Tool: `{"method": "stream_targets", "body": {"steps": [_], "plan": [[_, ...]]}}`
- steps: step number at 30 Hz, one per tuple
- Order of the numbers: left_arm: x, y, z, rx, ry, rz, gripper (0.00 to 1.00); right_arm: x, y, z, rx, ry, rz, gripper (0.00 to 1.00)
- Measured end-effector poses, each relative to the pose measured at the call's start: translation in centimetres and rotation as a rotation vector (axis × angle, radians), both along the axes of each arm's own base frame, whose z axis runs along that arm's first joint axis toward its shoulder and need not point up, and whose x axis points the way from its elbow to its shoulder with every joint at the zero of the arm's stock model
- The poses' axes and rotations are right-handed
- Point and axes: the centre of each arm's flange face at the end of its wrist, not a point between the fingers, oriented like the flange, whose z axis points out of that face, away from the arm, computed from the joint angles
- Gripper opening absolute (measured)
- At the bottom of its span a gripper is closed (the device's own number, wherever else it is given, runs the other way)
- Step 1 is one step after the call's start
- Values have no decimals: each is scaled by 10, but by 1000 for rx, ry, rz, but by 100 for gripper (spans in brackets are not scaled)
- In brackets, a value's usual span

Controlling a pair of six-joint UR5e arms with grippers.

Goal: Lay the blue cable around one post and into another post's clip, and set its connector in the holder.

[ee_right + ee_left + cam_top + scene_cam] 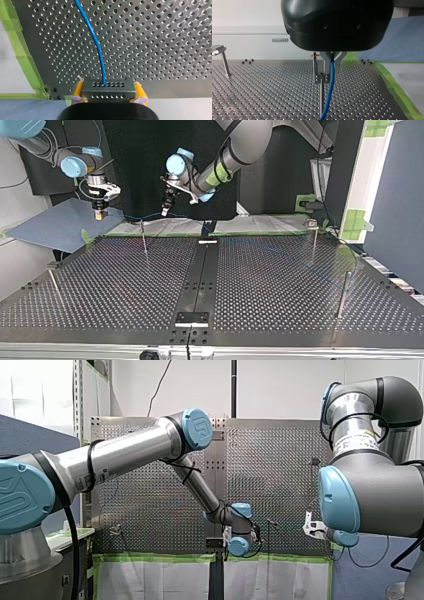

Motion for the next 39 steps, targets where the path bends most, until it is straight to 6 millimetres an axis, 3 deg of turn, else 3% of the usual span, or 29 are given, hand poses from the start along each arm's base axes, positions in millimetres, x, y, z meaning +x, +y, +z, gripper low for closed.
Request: {"method": "stream_targets", "body": {"steps": [23,30,39], "plan": [[14,3,2,-12,13,-23,1,2,0,0,0,0,4,0],[20,3,-12,13,49,-18,1,2,1,0,0,0,5,0],[32,0,-5,15,53,-11,1,1,0,0,-3,0,4,0]]}}
